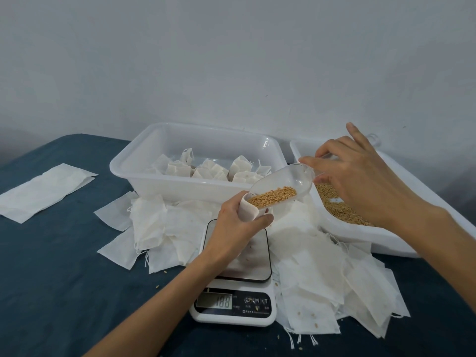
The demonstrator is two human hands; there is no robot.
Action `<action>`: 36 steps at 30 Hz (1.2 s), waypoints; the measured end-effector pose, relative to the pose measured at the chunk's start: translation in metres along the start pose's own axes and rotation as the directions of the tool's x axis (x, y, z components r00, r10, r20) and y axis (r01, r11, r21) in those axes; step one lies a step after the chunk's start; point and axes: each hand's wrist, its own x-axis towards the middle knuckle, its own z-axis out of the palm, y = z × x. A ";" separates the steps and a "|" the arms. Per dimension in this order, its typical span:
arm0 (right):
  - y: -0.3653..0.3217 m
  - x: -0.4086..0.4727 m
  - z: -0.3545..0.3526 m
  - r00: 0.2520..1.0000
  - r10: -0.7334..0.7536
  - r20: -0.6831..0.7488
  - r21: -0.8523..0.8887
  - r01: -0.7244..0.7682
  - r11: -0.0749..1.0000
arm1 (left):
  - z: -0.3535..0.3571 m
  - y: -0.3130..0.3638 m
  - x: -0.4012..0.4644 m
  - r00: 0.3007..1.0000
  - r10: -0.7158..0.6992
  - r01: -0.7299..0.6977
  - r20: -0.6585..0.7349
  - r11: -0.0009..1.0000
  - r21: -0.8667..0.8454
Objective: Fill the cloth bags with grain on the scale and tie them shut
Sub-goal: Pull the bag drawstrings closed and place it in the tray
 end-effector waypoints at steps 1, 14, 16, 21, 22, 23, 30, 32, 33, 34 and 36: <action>0.000 0.000 0.000 1.000 0.000 -0.001 0.000 0.000 1.000 | 0.000 0.000 0.000 1.000 0.004 -0.004 -0.001 1.000 0.002; -0.001 0.001 -0.001 1.000 -0.004 -0.013 -0.003 0.004 1.000 | 0.001 0.002 -0.001 1.000 0.012 -0.012 -0.002 1.000 -0.009; -0.002 0.001 -0.001 1.000 -0.004 -0.013 -0.004 0.004 1.000 | 0.001 0.002 -0.001 1.000 0.004 -0.004 -0.004 1.000 -0.013; -0.003 0.002 0.000 1.000 -0.006 -0.019 0.005 0.006 1.000 | 0.000 0.003 -0.001 1.000 -0.006 0.006 -0.010 1.000 -0.010; -0.002 0.001 0.001 1.000 -0.006 -0.021 0.007 0.006 1.000 | 0.000 0.003 -0.001 1.000 -0.008 0.007 -0.012 1.000 -0.007; -0.002 0.001 0.001 1.000 -0.007 -0.021 0.009 0.007 1.000 | 0.000 0.003 -0.001 1.000 -0.009 0.009 -0.013 1.000 -0.003; -0.001 0.000 0.004 1.000 -0.002 -0.003 0.008 0.002 1.000 | 0.000 0.004 -0.001 1.000 -0.014 0.014 -0.007 1.000 -0.003; 0.000 -0.001 0.006 1.000 0.015 0.016 0.012 -0.015 1.000 | 0.000 0.004 -0.001 1.000 -0.014 0.014 -0.011 1.000 -0.002; -0.001 -0.002 0.007 0.999 0.028 0.023 0.024 -0.029 0.999 | 0.000 0.004 -0.001 1.000 -0.016 0.016 -0.014 1.000 -0.004; -0.001 -0.004 0.009 0.998 0.044 0.038 0.041 -0.045 0.998 | 0.001 0.004 -0.001 1.000 -0.018 0.017 -0.015 1.000 -0.006; -0.001 -0.007 0.014 0.991 0.072 0.110 0.098 -0.082 0.992 | 0.000 0.006 -0.002 1.000 -0.025 0.025 -0.015 1.000 -0.010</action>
